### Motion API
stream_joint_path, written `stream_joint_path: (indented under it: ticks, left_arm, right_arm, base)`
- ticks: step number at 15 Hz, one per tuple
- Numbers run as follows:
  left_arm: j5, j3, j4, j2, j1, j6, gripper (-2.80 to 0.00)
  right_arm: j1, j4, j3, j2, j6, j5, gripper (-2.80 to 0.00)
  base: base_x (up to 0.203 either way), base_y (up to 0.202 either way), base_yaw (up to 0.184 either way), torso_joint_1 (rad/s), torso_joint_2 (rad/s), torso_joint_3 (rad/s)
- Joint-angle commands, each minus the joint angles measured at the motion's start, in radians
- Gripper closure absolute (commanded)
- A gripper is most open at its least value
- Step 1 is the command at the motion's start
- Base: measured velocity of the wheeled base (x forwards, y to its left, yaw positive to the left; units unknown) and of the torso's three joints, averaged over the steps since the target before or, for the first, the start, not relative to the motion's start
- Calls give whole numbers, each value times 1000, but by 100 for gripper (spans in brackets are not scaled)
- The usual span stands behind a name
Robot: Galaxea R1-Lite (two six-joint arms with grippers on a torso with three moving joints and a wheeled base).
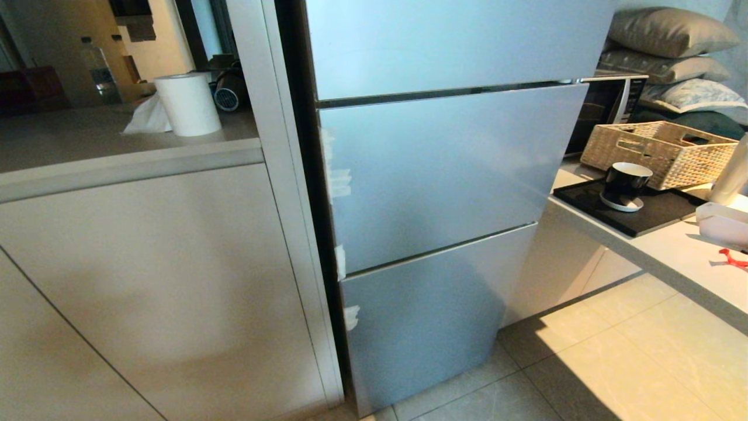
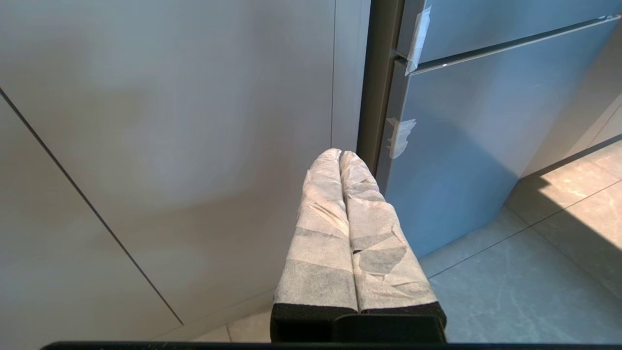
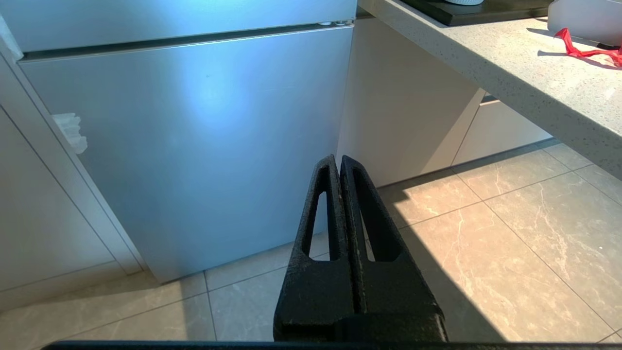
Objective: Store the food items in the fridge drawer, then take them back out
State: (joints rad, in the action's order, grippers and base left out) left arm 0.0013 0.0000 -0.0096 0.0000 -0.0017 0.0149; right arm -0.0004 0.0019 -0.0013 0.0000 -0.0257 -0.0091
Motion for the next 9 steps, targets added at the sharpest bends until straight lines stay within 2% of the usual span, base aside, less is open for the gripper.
stream_joint_path:
  ticks: [1,3,6,9]
  left_arm:
    - [1,-6,-2,2,0,5,0]
    - [-6,-82,9,14,0,4,0]
    - [-40,-192,6,192,-5,-16,0]
    - [-70,-312,-45,489,-21,-123,0]
  right_arm:
    - [0,0,0,2,0,0,0]
    - [0,0,0,2,-1,0,0]
    - [0,0,0,2,0,0,0]
    - [0,0,0,2,0,0,0]
  base:
    - [0,0,0,0,0,0]
    - [0,0,0,0,0,0]
    - [0,0,0,0,0,0]
    - [0,0,0,0,0,0]
